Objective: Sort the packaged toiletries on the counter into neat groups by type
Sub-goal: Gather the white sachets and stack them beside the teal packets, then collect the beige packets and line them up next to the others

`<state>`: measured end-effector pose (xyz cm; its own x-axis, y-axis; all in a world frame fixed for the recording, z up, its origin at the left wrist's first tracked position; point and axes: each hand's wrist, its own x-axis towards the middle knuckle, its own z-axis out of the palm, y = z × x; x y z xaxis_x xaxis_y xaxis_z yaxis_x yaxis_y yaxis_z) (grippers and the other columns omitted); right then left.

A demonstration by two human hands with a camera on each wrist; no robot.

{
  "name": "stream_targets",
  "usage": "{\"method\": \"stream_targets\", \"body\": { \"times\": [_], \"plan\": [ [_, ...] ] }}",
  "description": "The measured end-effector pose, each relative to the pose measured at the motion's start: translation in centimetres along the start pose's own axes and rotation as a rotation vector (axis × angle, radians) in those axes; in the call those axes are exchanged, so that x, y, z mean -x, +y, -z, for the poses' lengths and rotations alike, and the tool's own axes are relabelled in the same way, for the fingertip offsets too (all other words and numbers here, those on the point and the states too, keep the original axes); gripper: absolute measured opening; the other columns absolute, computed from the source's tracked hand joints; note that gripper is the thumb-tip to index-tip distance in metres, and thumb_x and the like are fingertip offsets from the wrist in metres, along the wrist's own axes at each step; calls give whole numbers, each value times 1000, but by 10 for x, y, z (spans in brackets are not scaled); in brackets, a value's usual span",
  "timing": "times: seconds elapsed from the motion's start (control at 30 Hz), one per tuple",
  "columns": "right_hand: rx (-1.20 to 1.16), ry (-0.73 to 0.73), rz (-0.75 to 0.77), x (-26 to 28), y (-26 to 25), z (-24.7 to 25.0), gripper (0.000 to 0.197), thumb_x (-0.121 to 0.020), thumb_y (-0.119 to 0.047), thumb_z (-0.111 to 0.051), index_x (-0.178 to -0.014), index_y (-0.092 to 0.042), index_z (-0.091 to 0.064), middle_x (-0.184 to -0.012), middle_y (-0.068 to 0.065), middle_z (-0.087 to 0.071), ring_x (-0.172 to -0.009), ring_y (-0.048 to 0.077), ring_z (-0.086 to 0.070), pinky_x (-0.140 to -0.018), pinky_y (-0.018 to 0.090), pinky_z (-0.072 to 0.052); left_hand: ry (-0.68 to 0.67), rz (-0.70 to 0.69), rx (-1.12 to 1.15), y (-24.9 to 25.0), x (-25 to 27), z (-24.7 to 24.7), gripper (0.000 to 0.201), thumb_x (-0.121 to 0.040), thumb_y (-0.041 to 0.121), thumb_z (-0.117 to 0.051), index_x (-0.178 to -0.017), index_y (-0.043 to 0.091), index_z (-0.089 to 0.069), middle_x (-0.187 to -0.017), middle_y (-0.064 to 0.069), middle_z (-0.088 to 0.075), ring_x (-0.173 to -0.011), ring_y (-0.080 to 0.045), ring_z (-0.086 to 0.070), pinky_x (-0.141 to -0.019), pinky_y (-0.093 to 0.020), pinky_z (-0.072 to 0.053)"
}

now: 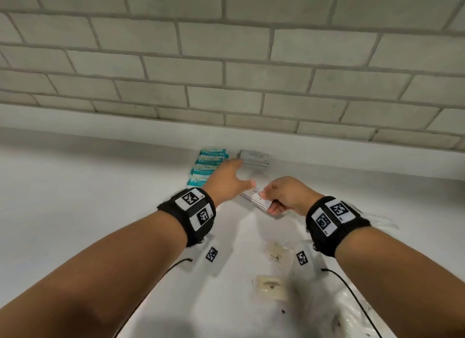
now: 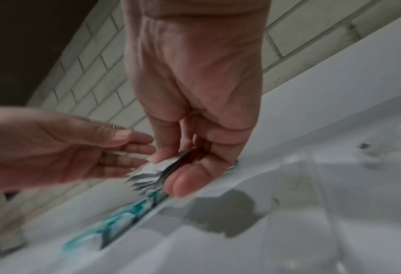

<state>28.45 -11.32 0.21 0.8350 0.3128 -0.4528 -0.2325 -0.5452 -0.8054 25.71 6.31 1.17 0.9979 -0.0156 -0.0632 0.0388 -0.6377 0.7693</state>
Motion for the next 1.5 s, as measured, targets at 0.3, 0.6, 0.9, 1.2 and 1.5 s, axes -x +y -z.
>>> {"method": "stream_targets", "body": {
  "times": [0.3,0.6,0.9,1.2,1.5],
  "plan": [
    [278,22,-170,-90,-17,13,33,-91,-17,-63,-115,5,-60,-68,16,-64,-62,24,-63,-79,39,-59,-459,-171,-935,8,-89,-13,45,-78,27,-72,-116,7,-62,-111,-9,-62,-96,-27,-63,-74,-32,-52],
    [524,-8,75,-100,-16,24,28,-80,-25,-72,-102,-10,-69,-75,0,-64,-63,14,-60,-63,21,-53,-483,-197,-995,2,-112,-22,30,-85,25,-67,-107,5,-65,-103,-10,-66,-94,-26,-64,-68,-27,-43],
    [916,28,178,-100,-16,12,56,-75,-23,-74,-126,-12,-56,-124,12,-50,-104,28,-58,-87,33,-50,-407,-186,-908,-8,-115,-21,38,-79,31,-71,-109,8,-64,-105,-8,-64,-90,-25,-65,-64,-28,-46],
    [805,88,103,-95,-12,15,79,-67,-23,-80,-135,-12,-40,-128,12,-45,-106,29,-57,-84,35,-51,-374,-148,-898,-12,-109,-15,64,-72,39,-74,-125,11,-53,-120,-7,-53,-100,-26,-60,-80,-33,-53],
    [658,223,124,-34,8,30,60,-73,-28,-73,-126,-20,-45,-120,7,-50,-101,25,-57,-83,34,-49,-126,-234,-884,-5,-53,-6,51,-78,41,-67,-116,9,-52,-114,-10,-55,-94,-27,-58,-77,-35,-52]
  ]
}}
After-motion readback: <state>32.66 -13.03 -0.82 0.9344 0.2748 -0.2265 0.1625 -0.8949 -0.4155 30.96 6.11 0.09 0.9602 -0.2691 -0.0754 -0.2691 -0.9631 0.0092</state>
